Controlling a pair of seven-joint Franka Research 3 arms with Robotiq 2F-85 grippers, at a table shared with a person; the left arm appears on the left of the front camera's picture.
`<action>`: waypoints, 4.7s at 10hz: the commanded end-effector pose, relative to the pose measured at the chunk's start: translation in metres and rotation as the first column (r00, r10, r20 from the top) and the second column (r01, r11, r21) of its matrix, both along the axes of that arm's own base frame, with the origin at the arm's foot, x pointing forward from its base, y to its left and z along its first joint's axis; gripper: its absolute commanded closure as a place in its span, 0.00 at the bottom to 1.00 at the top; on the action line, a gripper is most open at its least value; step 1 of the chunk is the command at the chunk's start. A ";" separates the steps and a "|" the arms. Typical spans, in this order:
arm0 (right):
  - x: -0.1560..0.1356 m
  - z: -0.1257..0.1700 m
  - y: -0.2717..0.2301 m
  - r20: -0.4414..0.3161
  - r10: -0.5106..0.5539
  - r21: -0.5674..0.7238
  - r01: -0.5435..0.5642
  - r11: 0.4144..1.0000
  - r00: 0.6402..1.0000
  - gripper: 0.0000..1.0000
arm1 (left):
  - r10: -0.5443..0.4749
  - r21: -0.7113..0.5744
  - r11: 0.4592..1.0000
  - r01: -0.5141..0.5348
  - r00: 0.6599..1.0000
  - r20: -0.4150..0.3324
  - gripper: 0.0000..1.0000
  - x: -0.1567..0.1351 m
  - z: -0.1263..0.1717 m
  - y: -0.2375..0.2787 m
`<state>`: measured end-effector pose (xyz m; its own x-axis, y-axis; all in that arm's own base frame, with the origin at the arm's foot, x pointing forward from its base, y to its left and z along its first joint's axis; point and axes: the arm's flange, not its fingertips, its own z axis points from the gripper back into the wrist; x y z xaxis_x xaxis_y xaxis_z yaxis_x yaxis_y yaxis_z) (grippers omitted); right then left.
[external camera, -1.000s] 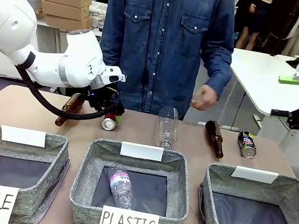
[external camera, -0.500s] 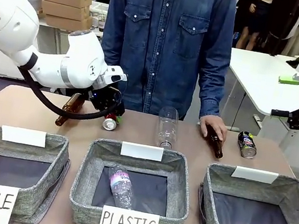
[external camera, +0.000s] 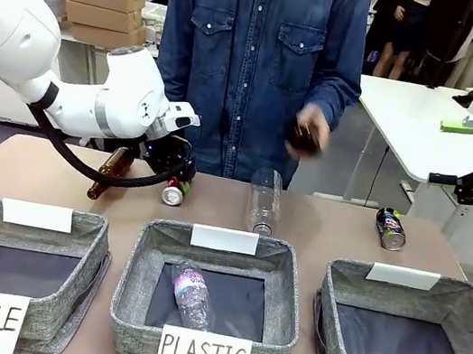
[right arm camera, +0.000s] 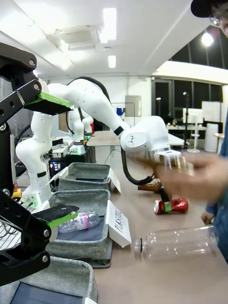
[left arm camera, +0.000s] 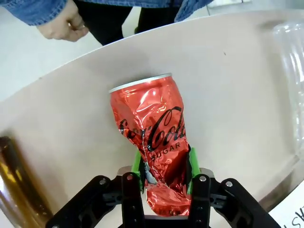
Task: Sort the can waste into the basket.
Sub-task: Pick up the can waste from the table and place it in the right Fabric basket.
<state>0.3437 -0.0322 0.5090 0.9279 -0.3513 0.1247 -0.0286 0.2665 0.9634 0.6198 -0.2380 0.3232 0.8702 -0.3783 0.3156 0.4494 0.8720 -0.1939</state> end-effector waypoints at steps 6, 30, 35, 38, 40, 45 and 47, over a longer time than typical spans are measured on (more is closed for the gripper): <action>0.004 0.002 0.002 0.029 0.001 0.014 -0.002 1.000 1.000 0.00 | -0.117 -0.127 0.986 0.111 0.992 -0.043 1.00 -0.129 0.192 0.207; 0.002 0.002 0.000 0.001 0.002 -0.004 -0.002 1.000 1.000 0.00 | -0.496 -0.425 0.775 0.468 0.867 0.049 0.60 -0.377 0.333 0.425; -0.124 0.074 -0.156 0.257 -0.048 -0.211 0.104 0.972 0.965 0.00 | -0.719 -0.363 0.648 0.670 0.695 0.000 0.60 -0.357 0.308 0.174; -0.158 0.049 -0.181 0.254 -0.092 -0.241 0.155 0.958 0.963 0.00 | -0.548 -0.462 0.681 0.568 0.814 0.193 0.60 -0.348 0.288 0.062; -0.162 0.067 -0.177 0.236 -0.103 -0.220 0.156 0.963 0.966 0.00 | -0.097 -0.706 0.704 0.081 0.995 0.018 0.60 -0.354 0.271 0.004; -0.162 0.067 -0.177 0.236 -0.103 -0.220 0.156 0.963 0.966 0.00 | -0.263 -0.643 0.736 0.210 0.965 0.014 0.60 -0.342 0.270 0.008; -0.162 0.067 -0.177 0.236 -0.103 -0.220 0.156 0.963 0.966 0.00 | -0.203 -0.647 0.747 0.151 0.979 -0.006 0.60 -0.348 0.262 0.000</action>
